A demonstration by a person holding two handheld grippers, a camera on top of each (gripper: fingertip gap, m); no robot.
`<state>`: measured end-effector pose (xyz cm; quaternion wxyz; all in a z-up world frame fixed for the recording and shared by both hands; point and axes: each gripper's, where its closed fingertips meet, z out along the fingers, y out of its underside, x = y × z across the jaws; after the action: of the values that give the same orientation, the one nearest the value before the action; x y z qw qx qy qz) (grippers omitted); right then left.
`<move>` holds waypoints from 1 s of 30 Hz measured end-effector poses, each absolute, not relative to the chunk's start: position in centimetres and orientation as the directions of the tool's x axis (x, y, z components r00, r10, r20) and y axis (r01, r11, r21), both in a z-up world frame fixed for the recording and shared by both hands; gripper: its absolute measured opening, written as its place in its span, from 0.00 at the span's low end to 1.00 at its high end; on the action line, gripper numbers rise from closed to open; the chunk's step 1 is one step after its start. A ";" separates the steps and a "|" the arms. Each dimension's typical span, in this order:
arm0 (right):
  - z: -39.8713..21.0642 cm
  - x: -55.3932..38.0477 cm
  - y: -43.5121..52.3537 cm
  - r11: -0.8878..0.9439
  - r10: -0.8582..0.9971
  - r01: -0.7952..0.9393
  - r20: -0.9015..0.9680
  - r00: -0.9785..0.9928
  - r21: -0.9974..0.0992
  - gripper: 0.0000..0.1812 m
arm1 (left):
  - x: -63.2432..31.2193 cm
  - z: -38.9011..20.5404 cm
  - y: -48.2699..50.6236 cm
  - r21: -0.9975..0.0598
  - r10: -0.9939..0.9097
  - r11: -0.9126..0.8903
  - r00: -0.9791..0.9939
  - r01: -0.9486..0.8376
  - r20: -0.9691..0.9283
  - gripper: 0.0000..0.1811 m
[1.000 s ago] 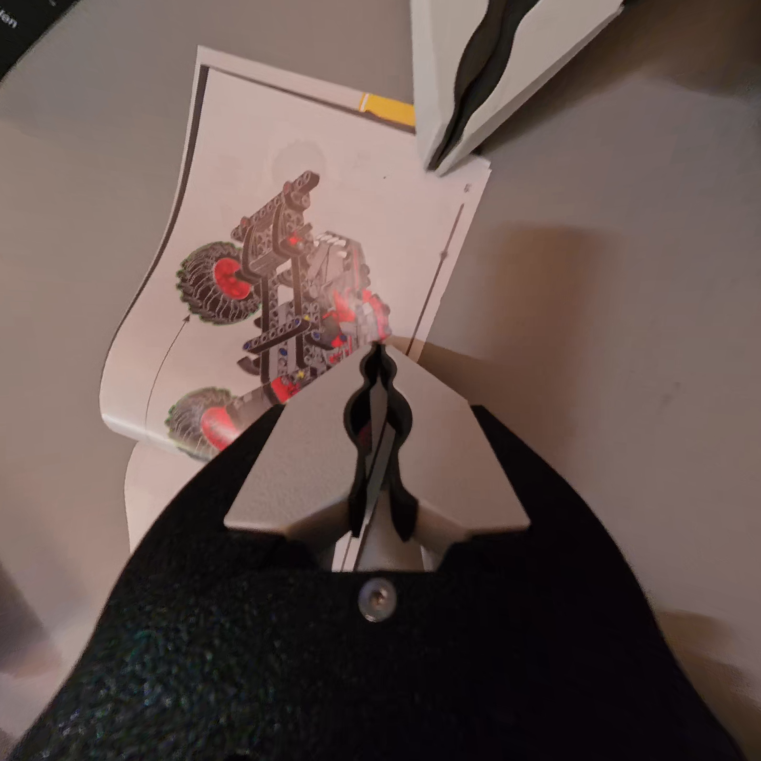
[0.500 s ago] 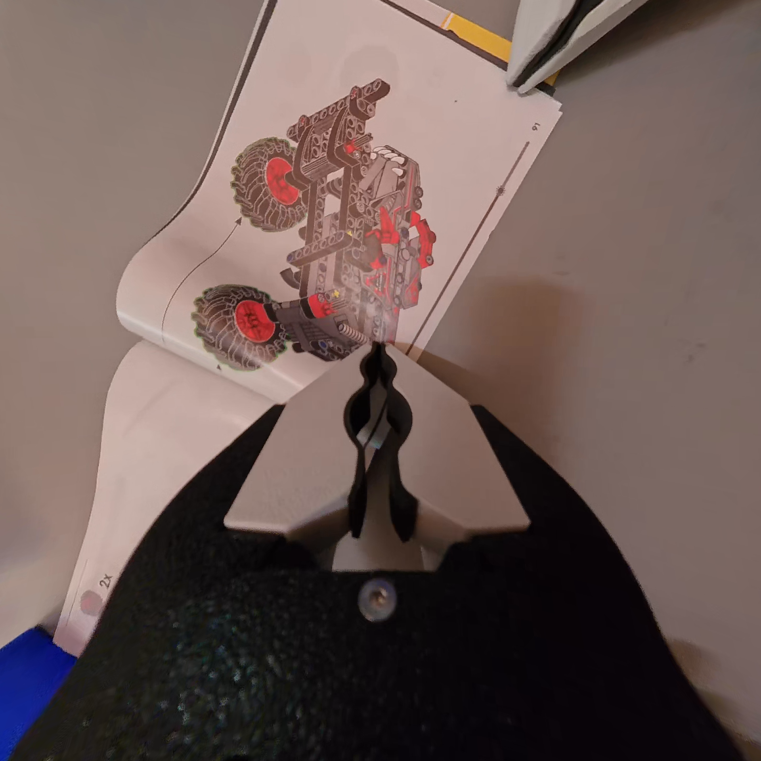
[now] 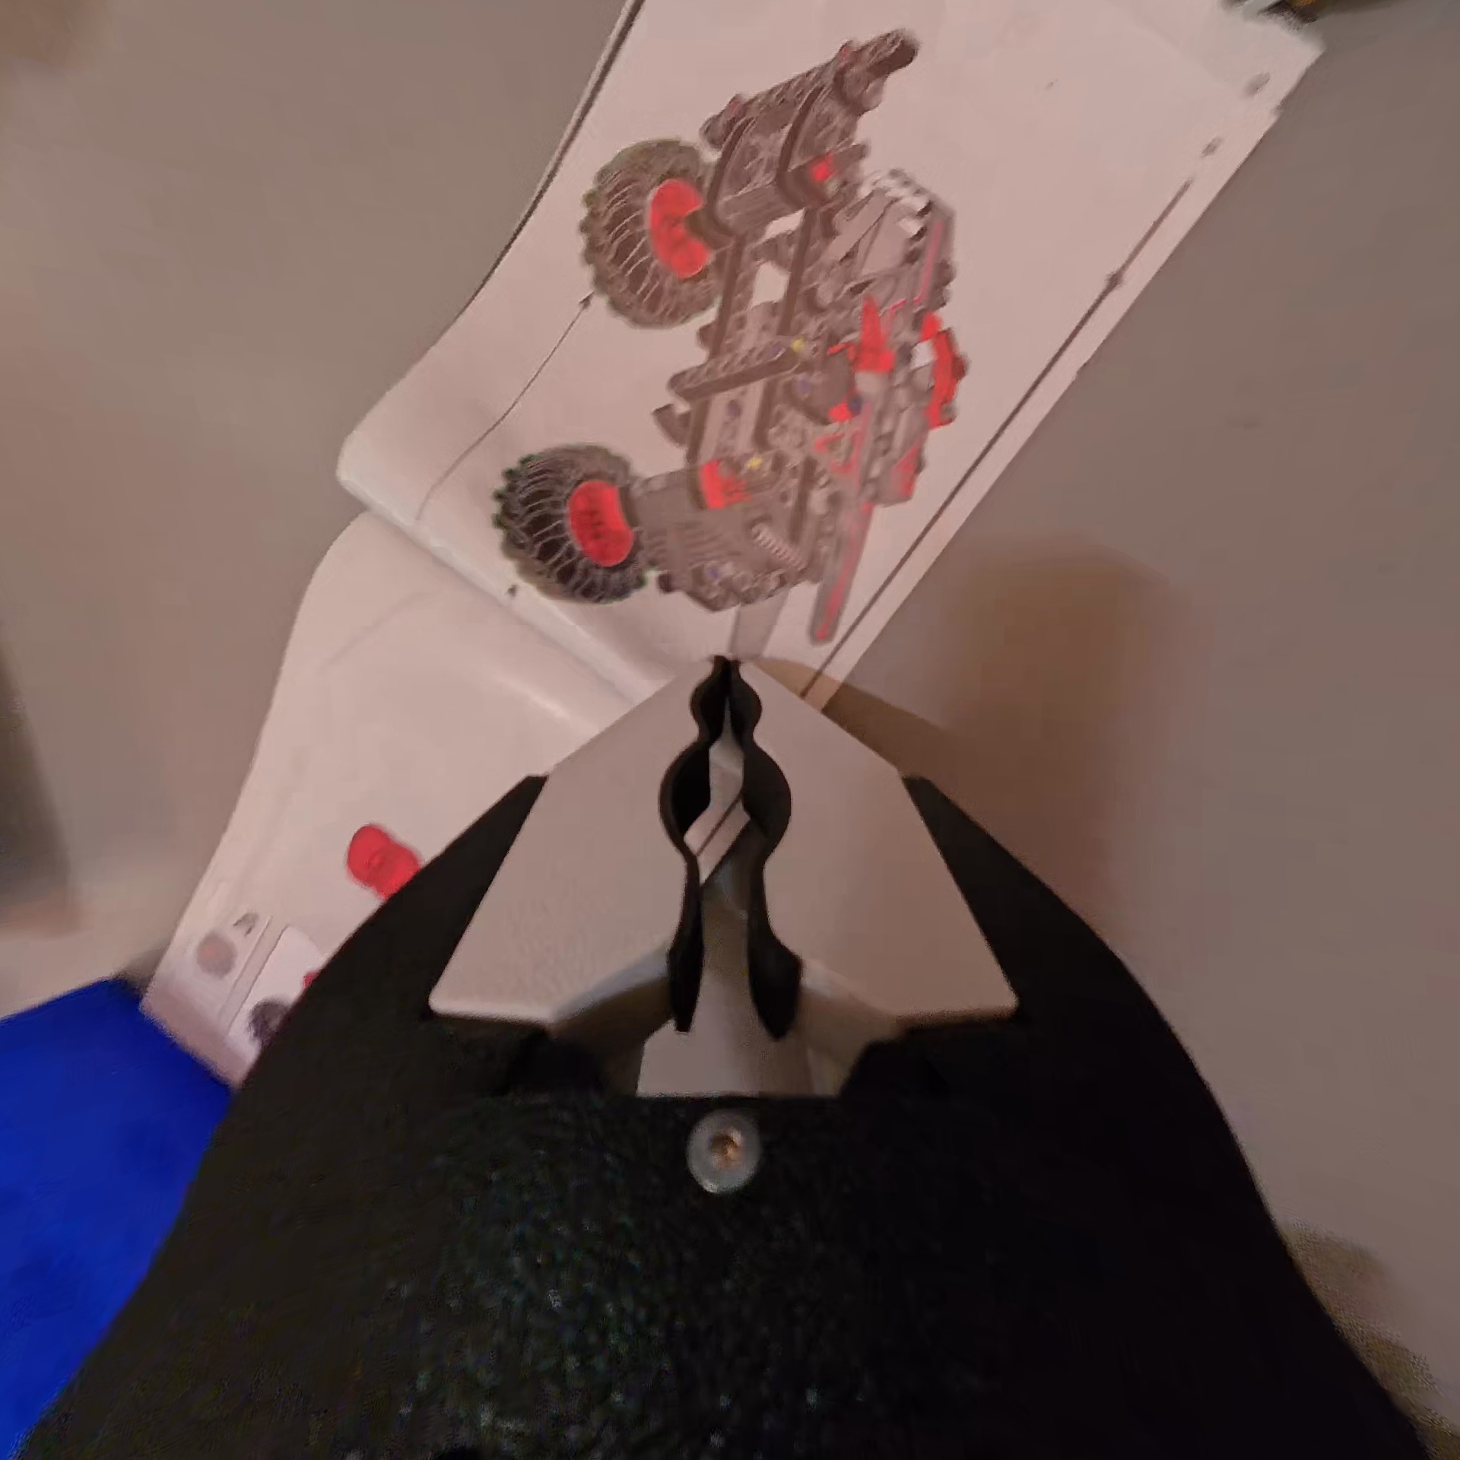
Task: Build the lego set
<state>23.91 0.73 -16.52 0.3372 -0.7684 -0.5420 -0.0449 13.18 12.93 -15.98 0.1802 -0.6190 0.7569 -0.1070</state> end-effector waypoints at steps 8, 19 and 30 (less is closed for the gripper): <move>-16.6 23.9 0.8 -0.260 0.807 0.813 0.345 0.480 -0.521 0.00 | 15.9 -14.8 11.7 -0.388 -0.912 0.365 -0.241 -0.846 -0.333 0.15; -16.5 23.8 1.0 -0.275 0.780 0.763 0.329 0.533 -0.585 0.00 | 23.1 -15.9 3.9 -0.533 -0.867 0.492 -0.441 -0.688 -0.231 0.30; -16.5 23.8 1.0 -0.274 0.773 0.763 0.337 0.537 -0.585 0.00 | 24.7 -16.5 3.7 -0.504 -0.853 0.520 -0.443 -0.689 -0.274 0.07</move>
<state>23.79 0.97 -16.50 0.3624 -0.7982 -0.4811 0.0071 24.67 3.65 -16.46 0.2539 -0.4624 0.8340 -0.1617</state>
